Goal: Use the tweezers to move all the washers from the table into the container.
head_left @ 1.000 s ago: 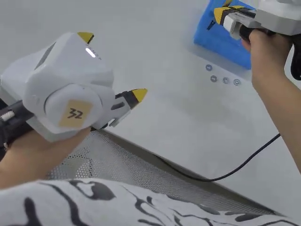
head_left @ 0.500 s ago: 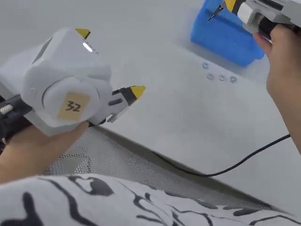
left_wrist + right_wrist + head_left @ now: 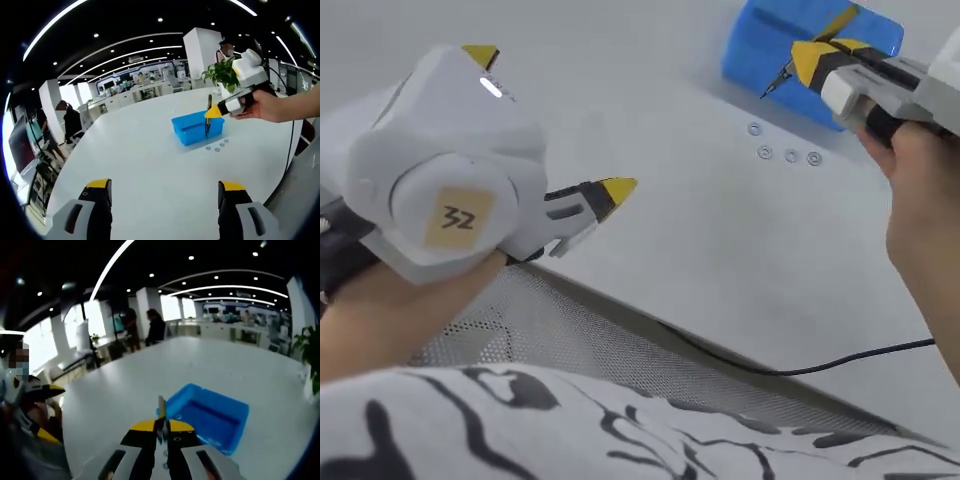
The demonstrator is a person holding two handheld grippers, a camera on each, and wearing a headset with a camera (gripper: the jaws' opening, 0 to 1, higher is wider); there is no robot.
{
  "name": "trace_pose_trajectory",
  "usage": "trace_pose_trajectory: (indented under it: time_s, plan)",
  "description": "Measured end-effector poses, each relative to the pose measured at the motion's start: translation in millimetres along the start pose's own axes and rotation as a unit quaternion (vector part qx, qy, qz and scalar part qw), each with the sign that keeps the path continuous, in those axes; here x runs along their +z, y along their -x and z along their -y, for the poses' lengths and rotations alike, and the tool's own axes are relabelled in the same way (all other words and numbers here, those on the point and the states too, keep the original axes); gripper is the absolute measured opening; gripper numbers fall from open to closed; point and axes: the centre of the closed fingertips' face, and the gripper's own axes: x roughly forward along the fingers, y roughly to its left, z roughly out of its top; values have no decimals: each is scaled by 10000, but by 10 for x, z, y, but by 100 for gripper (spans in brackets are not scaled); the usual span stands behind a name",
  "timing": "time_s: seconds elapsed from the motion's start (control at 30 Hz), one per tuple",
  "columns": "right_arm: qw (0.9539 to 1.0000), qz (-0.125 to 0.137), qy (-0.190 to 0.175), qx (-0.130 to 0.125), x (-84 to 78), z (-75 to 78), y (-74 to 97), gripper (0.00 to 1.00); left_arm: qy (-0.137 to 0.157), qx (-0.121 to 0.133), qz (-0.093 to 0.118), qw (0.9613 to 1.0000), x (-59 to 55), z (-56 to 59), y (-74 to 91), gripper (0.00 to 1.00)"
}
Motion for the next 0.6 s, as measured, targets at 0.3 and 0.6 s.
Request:
trace_pose_trajectory:
  time_s: [0.3,0.6]
  plan:
    - [9996,-185,-140,-159,-208,129,-114,4,-47,28,-114,9999,-56,-14,-29,90]
    - [9994,-281,-85,-183,-270,115,-136,4,-181,36,-244,9995,-107,-8,-56,89]
